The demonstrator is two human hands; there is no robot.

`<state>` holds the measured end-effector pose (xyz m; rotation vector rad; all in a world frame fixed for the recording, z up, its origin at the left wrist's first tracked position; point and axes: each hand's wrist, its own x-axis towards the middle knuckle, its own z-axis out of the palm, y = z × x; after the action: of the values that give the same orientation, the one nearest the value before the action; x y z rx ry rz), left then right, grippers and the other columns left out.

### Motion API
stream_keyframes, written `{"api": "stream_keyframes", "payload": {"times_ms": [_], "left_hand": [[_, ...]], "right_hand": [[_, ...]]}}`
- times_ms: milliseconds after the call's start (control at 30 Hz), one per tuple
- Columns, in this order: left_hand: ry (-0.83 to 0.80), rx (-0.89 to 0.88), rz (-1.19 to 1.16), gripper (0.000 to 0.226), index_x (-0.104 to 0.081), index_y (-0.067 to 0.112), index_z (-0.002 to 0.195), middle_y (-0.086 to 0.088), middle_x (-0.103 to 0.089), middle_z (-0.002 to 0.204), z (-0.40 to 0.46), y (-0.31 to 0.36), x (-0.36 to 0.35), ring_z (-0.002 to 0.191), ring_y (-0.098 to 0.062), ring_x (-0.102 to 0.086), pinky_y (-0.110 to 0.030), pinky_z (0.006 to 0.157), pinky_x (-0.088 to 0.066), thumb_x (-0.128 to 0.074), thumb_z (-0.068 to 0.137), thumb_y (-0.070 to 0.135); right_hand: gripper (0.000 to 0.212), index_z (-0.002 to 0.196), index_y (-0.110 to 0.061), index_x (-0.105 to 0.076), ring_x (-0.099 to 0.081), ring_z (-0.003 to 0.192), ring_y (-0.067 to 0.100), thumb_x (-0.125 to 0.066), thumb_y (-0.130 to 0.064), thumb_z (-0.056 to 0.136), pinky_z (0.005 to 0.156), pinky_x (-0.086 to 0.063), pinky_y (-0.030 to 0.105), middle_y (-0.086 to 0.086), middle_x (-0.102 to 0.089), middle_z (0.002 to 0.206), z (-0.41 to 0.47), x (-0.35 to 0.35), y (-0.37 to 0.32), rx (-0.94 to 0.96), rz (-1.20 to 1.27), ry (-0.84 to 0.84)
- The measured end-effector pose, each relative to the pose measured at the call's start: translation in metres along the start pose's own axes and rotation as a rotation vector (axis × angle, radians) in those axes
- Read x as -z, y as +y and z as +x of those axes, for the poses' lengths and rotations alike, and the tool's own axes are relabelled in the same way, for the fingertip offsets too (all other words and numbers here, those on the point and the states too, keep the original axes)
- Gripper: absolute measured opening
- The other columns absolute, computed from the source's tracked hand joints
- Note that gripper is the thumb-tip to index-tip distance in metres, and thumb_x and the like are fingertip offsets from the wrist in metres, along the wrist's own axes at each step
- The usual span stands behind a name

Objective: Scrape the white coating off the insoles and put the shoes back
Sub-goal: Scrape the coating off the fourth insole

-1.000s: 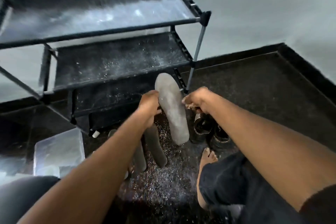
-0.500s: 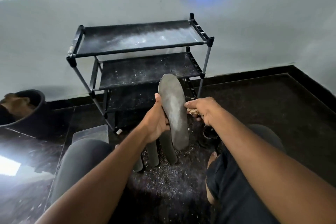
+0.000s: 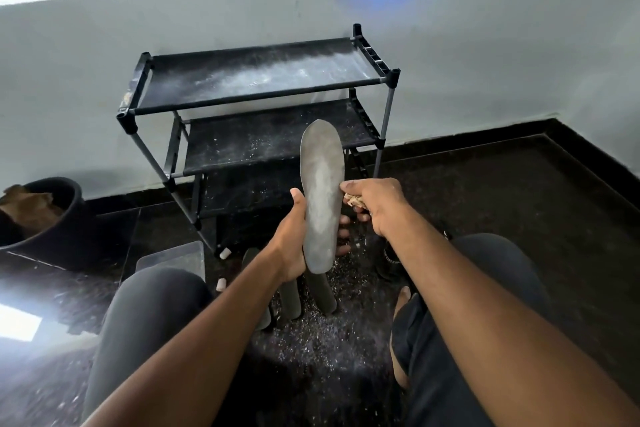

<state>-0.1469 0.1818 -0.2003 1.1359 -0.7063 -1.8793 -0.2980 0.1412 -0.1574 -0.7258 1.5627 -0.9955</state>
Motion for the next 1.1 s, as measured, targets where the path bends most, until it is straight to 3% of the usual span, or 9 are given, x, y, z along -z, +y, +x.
{"api": "stream_keyframes", "payload": {"times_ms": [100,233,333,467,567,700,800,967,1100], "left_hand": [[0.06,-0.052,-0.013,0.089,-0.066,0.012,0.134,-0.015,-0.073,0.103,0.006,0.003,0.006,0.079,-0.021,-0.066,-0.042,0.077,-0.06,-0.016,0.097,0.076],[0.169,-0.115,-0.055,0.087,-0.062,0.014,0.135,-0.016,-0.076,0.113,0.016,0.014,0.017,0.08,-0.021,-0.068,-0.042,0.078,-0.057,-0.017,0.096,0.078],[0.23,-0.126,-0.042,0.086,-0.061,0.014,0.138,-0.015,-0.076,0.119,0.022,0.021,0.028,0.093,-0.025,-0.072,-0.044,0.085,-0.058,-0.019,0.098,0.078],[0.25,-0.108,-0.038,0.077,-0.06,0.012,0.14,-0.019,-0.071,0.129,0.022,0.025,0.031,0.114,-0.032,-0.07,-0.045,0.092,-0.057,-0.028,0.102,0.07],[0.243,-0.112,-0.007,0.076,-0.061,0.011,0.139,-0.022,-0.069,0.13,0.023,0.025,0.034,0.12,-0.035,-0.067,-0.046,0.098,-0.056,-0.033,0.1,0.07],[0.198,-0.092,-0.013,0.078,-0.062,0.009,0.135,-0.02,-0.071,0.128,0.023,0.025,0.035,0.122,-0.033,-0.067,-0.044,0.106,-0.052,-0.024,0.102,0.068],[0.192,-0.082,-0.049,0.079,-0.061,0.009,0.135,-0.02,-0.071,0.128,0.021,0.026,0.032,0.122,-0.032,-0.068,-0.048,0.113,-0.047,-0.023,0.101,0.069],[0.22,-0.104,-0.051,0.077,-0.055,0.014,0.14,-0.011,-0.074,0.125,0.018,0.036,0.036,0.112,-0.024,-0.073,-0.041,0.099,-0.056,-0.02,0.102,0.07],[0.169,-0.082,-0.143,0.082,-0.051,0.009,0.143,-0.015,-0.07,0.132,0.019,0.038,0.036,0.116,-0.029,-0.071,-0.047,0.101,-0.057,-0.02,0.099,0.072]], "right_hand": [[0.01,0.084,-0.007,-0.077,-0.058,0.057,0.017,-0.079,-0.017,0.081,0.04,-0.037,0.023,0.01,-0.073,0.075,-0.003,-0.003,-0.001,0.124,-0.086,-0.01],[0.024,0.097,-0.001,-0.073,-0.049,0.054,0.017,-0.056,-0.019,0.095,0.047,-0.039,0.03,0.013,-0.066,0.075,-0.014,-0.012,-0.002,0.252,-0.241,-0.089],[0.032,0.118,-0.001,-0.067,-0.052,0.056,0.015,-0.045,-0.017,0.101,0.058,-0.047,0.032,0.013,-0.071,0.097,-0.023,-0.017,-0.001,0.333,-0.343,-0.203],[0.049,0.143,-0.014,-0.05,-0.061,0.059,0.005,-0.051,-0.001,0.097,0.056,-0.051,0.016,0.002,-0.068,0.115,-0.02,-0.017,0.009,0.518,-0.464,-0.231],[0.04,0.128,-0.01,-0.06,-0.069,0.067,0.009,-0.067,-0.001,0.089,0.058,-0.057,0.019,0.004,-0.071,0.105,-0.019,-0.018,0.016,0.571,-0.466,-0.202],[0.015,0.097,-0.007,-0.077,-0.064,0.07,-0.003,-0.078,-0.005,0.082,0.067,-0.049,0.005,0.003,-0.071,0.099,-0.023,-0.027,0.023,0.719,-0.542,-0.166],[0.018,0.104,-0.006,-0.076,-0.058,0.084,0.003,-0.074,-0.008,0.086,0.077,-0.043,-0.001,0.004,-0.063,0.105,-0.028,-0.041,0.03,0.81,-0.659,-0.203],[0.023,0.112,-0.003,-0.074,-0.064,0.105,0.013,-0.062,-0.005,0.093,0.089,-0.041,0.001,0.007,-0.069,0.117,-0.038,-0.052,0.035,0.849,-0.669,-0.367],[0.028,0.114,-0.009,-0.074,-0.068,0.096,0.009,-0.074,-0.006,0.086,0.088,-0.052,0.013,0.006,-0.074,0.106,-0.033,-0.046,0.03,0.798,-0.505,-0.29]]}}
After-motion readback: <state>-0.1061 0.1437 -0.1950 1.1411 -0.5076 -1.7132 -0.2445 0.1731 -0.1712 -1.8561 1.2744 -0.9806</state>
